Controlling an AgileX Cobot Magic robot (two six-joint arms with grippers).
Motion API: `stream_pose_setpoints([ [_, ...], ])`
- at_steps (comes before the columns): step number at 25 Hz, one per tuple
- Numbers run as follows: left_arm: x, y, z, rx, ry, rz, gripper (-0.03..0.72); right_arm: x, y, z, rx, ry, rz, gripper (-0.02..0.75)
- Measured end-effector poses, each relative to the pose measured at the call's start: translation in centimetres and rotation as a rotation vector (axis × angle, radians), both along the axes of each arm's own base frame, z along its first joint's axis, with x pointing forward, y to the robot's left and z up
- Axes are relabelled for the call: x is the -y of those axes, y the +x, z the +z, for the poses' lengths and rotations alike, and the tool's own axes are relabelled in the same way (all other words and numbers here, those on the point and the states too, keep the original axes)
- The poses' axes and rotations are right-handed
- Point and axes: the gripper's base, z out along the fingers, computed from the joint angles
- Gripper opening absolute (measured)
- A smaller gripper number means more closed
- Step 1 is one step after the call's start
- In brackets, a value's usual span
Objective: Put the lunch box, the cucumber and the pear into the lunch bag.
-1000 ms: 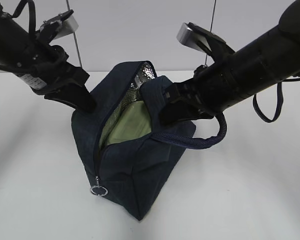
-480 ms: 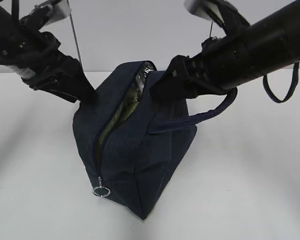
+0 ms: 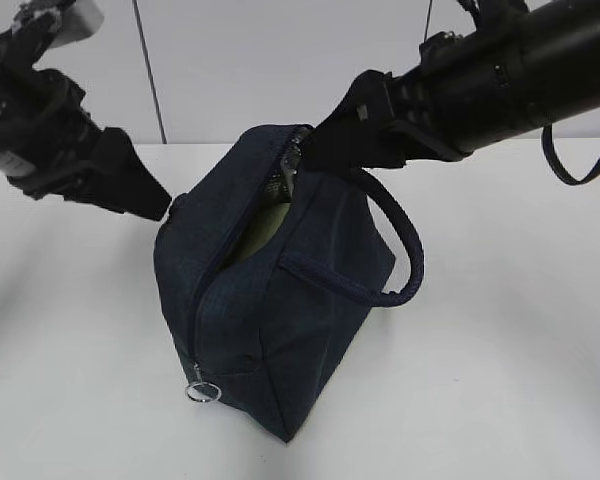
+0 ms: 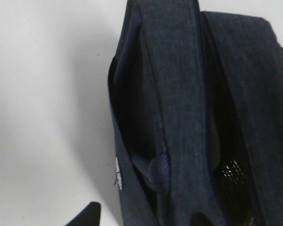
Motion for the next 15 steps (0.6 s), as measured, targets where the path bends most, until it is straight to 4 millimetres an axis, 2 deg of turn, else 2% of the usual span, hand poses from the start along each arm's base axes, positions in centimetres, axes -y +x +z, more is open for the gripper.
stream_pose_setpoints([
  [4, -1.0, -2.4, -1.0, 0.112, -0.004, 0.045, 0.347, 0.2, -1.7, -0.6, 0.027, 0.052, 0.041, 0.549],
  [6, -1.6, -3.9, -1.0, 0.182, -0.018, 0.06, 0.345, 0.3, -3.1, -1.0, 0.068, 0.149, 0.043, 0.533],
  [11, -2.4, -6.8, -1.2, 0.305, -0.047, 0.081, 0.343, 0.2, -6.5, -3.0, 0.248, 0.2, 0.11, 0.417],
  [15, -2.6, -7.9, -1.4, 0.338, -0.048, 0.081, 0.342, -1.4, -9.0, -4.5, 0.297, 0.153, 0.218, 0.326],
])
